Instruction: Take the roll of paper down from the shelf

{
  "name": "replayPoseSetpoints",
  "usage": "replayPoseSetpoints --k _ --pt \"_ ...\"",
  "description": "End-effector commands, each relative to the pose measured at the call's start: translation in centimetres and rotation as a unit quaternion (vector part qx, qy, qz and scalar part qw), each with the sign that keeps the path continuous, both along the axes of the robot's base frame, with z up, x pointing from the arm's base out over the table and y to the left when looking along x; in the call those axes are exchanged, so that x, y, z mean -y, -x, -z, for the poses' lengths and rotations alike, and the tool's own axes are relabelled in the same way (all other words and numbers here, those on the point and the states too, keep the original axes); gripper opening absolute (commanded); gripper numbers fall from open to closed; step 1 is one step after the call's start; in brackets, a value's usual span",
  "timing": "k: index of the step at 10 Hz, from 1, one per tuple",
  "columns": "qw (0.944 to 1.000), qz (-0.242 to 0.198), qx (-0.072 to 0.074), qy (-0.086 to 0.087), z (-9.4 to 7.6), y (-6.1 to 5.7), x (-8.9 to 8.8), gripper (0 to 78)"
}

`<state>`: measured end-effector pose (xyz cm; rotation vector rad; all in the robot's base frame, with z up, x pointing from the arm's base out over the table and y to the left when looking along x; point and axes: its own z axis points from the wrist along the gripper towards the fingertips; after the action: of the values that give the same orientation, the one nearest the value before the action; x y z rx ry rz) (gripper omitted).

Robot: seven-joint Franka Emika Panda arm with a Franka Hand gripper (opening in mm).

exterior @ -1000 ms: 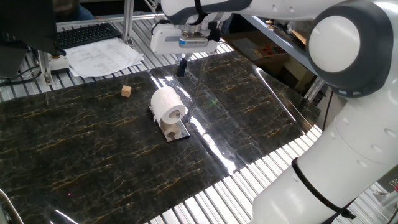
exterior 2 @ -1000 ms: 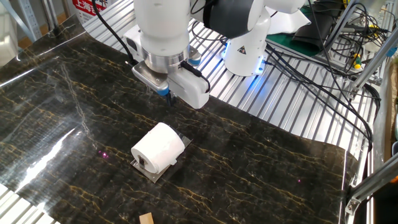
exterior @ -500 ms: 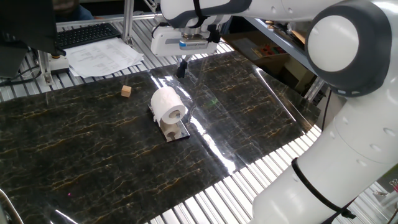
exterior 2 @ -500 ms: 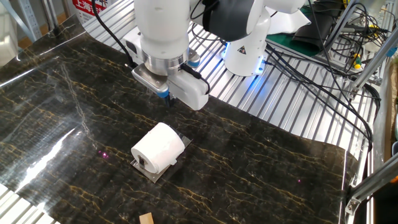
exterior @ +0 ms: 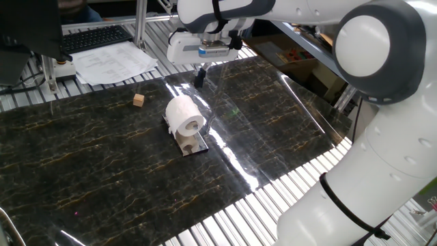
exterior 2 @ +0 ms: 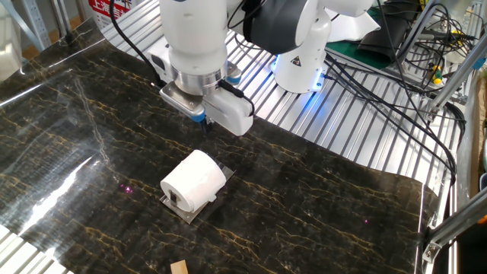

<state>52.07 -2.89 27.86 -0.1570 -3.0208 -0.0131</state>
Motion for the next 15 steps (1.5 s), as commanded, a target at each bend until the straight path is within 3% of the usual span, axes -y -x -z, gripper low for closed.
replayPoseSetpoints --k 1,6,12,15 --pt "1.0 0.0 0.002 0.0 -0.02 -0.04 0.03 0.0" --pt "0.9999 0.006 0.016 -0.003 -0.04 -0.04 0.03 0.0" --pt "0.9997 0.026 -0.001 0.003 -0.04 -0.04 0.03 0.0" --pt "0.9999 0.006 -0.01 -0.011 -0.04 -0.04 0.03 0.0"
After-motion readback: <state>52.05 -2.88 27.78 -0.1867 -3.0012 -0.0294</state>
